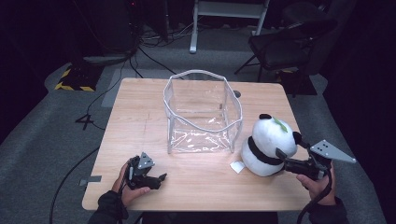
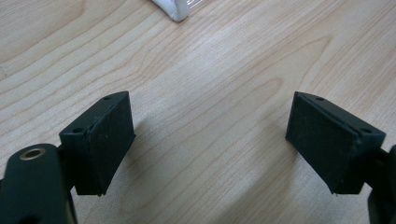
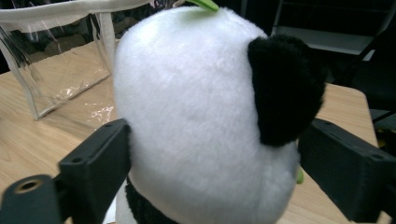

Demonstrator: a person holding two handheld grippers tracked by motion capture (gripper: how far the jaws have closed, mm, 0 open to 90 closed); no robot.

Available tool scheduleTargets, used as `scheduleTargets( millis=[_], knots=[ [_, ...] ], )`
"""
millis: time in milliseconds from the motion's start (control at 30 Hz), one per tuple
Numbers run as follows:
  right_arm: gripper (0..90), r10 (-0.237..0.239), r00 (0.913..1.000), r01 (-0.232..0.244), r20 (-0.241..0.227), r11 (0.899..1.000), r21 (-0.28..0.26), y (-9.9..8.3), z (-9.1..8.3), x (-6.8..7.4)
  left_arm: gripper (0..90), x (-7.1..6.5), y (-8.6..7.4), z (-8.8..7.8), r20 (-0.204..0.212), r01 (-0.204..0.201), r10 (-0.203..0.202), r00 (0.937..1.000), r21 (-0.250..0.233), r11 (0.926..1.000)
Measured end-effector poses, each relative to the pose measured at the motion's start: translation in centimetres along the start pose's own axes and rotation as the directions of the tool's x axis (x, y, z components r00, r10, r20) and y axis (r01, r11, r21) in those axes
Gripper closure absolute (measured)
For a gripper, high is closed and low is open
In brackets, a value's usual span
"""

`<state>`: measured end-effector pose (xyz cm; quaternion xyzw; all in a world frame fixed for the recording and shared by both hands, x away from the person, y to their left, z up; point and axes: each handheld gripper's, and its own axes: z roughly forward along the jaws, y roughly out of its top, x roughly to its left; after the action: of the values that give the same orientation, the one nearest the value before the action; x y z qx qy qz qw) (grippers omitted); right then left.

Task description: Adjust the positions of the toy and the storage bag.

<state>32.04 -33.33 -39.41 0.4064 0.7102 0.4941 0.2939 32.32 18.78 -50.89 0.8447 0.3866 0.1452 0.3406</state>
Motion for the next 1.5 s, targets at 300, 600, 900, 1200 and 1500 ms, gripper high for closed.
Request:
scheduleTargets(
  millis=[300, 600, 900, 1200, 1500],
  knots=[
    [0.4, -0.005, 0.9999, 0.007, -0.016, 0.993, 0.118, 0.8, 2.7, 0.1, 14.3, 0.0, 0.0, 0.0, 0.0, 0.0, 0.0, 1.0, 0.001, 1.0],
    [16.3, 0.003, 0.9999, -0.002, -0.015, 0.994, 0.109, 0.8, 3.7, -0.2, 13.8, 0.0, 0.1, 0.1, -0.002, -0.001, 0.001, 1.0, 0.001, 1.0],
    [31.7, -0.011, 0.999, 0.014, -0.044, 0.998, 0.064, 0.1, 3.1, -0.9, 13.3, 0.1, 0.2, 0.2, 0.004, -0.006, 0.006, 1.0, 0.004, 1.0],
    [37.4, -0.038, 0.9975, 0.041, -0.059, 0.998, 0.042, -0.2, 2.7, -1.0, 13.2, 0.1, 0.2, 0.2, 0.005, -0.008, 0.008, 1.0, 0.003, 1.0],
    [37.0, -0.03, 0.9976, 0.032, -0.062, 0.999, 0.037, -0.3, 2.8, -1.3, 13.2, 0.1, 0.2, 0.2, 0.005, -0.007, 0.007, 1.0, 0.002, 1.0]
  ],
)
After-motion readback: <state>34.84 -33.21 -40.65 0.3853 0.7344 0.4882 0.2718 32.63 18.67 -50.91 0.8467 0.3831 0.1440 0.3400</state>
